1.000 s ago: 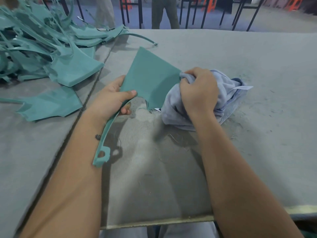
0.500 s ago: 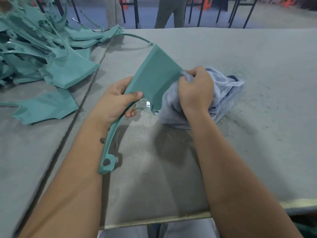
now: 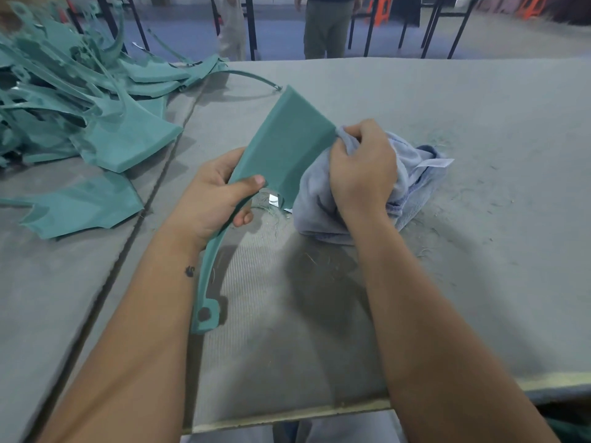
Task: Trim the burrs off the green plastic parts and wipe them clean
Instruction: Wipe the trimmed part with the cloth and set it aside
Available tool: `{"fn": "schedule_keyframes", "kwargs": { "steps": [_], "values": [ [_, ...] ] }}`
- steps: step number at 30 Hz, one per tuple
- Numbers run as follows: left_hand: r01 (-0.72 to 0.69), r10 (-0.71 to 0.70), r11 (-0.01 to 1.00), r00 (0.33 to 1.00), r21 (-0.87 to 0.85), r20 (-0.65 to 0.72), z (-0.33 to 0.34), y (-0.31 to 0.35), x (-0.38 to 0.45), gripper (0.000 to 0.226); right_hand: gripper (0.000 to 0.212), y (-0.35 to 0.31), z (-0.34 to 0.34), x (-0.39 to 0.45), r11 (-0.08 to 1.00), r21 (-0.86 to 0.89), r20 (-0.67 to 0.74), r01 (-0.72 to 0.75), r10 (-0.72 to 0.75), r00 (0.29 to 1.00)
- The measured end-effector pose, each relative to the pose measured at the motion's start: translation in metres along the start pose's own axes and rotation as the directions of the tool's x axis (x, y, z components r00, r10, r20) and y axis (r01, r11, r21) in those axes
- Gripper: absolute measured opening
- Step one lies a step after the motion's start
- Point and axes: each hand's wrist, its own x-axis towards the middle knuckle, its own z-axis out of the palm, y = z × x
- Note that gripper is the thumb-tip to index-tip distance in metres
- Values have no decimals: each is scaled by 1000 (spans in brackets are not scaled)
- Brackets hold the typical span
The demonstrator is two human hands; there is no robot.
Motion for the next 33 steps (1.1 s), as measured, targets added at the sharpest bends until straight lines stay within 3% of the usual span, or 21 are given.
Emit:
{"fn": "schedule_keyframes", "kwargs": {
  "steps": [3, 6, 8, 10, 13, 16, 19, 22, 25, 27, 30, 33],
  "values": [
    [4, -5, 999, 1000, 33, 14, 7, -1, 0, 35, 8, -8, 3, -7, 977, 44, 73, 210, -213, 974],
    [17, -16, 1000, 1000, 17, -17, 9, -2, 3, 38, 8, -18, 9, -16, 876, 100, 233, 472, -482, 845],
    [35, -33, 998, 999, 44, -35, 8, -2, 5, 38, 9, -22, 13, -20, 822, 105, 308, 559, -562, 768],
    [50, -46, 996, 998, 79, -52, 7, -3, 5, 38, 8, -23, 15, -20, 814, 65, 335, 577, -563, 756],
    [60, -57, 994, 998, 92, -40, 8, -2, 5, 41, 13, -20, 12, -17, 855, -55, 295, 516, -480, 826],
    [73, -72, 993, 997, 90, -19, 7, -2, 5, 40, 16, -15, 6, -4, 950, -124, 181, 285, -261, 948],
    [88, -86, 989, 996, 115, -21, 6, -2, 4, 42, 12, -13, 6, 1, 972, -173, 76, 161, -150, 986],
    [78, -74, 986, 997, 146, -33, 7, -2, 4, 42, 11, -26, 12, -5, 944, -161, 99, 286, -273, 957],
    [79, -72, 986, 996, 150, -49, 8, -2, 5, 42, 9, -41, 18, -15, 813, -112, 159, 572, -553, 818],
    [79, -73, 986, 996, 147, -46, 9, -1, 5, 41, 9, -43, 20, -15, 793, -112, 136, 598, -584, 800],
    [66, -64, 987, 998, 147, -20, 9, -1, 4, 42, 12, -41, 17, -7, 933, -14, 12, 359, -359, 933],
    [57, -58, 987, 998, 148, -1, 9, -1, 4, 43, 13, -35, 14, 6, 988, 33, -43, 148, -147, 988]
  ]
}}
